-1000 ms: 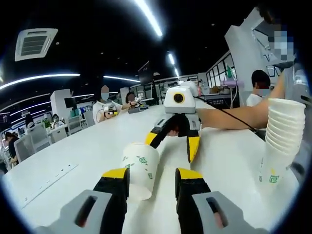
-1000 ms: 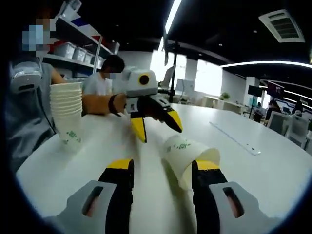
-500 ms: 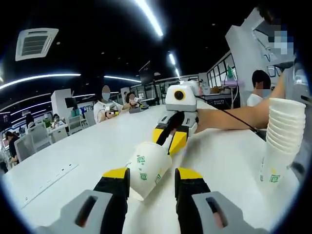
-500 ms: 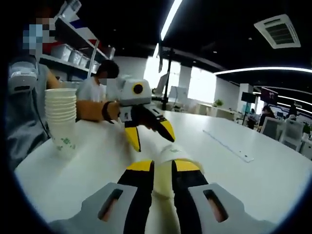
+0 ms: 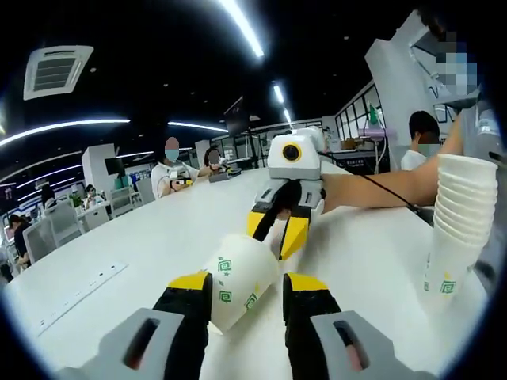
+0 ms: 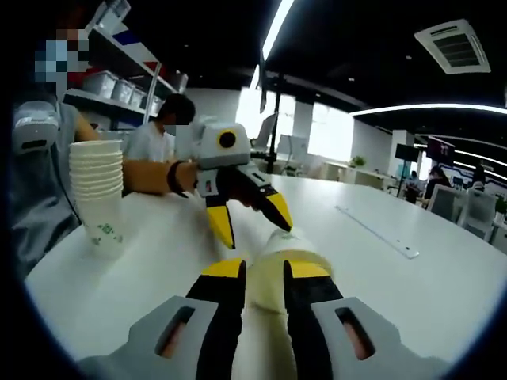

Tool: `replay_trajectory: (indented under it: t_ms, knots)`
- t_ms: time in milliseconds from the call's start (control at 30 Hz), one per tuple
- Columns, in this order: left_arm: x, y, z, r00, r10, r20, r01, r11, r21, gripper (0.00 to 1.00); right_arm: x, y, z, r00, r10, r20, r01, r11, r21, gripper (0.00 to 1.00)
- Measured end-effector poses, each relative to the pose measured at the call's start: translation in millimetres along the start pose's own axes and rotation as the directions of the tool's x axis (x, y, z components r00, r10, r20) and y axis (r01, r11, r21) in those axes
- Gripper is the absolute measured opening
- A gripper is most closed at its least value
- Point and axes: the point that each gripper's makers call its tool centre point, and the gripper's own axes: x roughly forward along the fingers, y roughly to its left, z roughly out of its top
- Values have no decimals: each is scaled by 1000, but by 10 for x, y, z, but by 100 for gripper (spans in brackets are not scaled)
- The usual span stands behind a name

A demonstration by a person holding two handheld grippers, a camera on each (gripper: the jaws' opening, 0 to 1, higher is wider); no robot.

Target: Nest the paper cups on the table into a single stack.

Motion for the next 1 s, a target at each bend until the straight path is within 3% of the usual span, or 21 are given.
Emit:
replay_trajectory:
  t_ms: [100,267,567,767,1000]
  knots:
    - [-4,0,-2,1000,-1,-1,1,1000,-1,38,36,71,6,1000,7,2,-7,1000,21,21]
    - [-4,-6,-2,1000,-2,-2,2,1000,-2,37,40,50,51,1000,-10,8,10,1000,11,12]
    - [-3,-12,18,1000,-5,4,5,1000,-1,37,-46,-46,130,998,-52,26,53,998,-18,6]
    - [-69,104,53,999,37,16,-37,999,-3,37,-127,-68,200,997,-62,43,63,997,-33,4]
    - [-52,143,-49,999,49,-15,-49,998,-29,37,-115,-16,257,997,-53,62,56,997,-52,4]
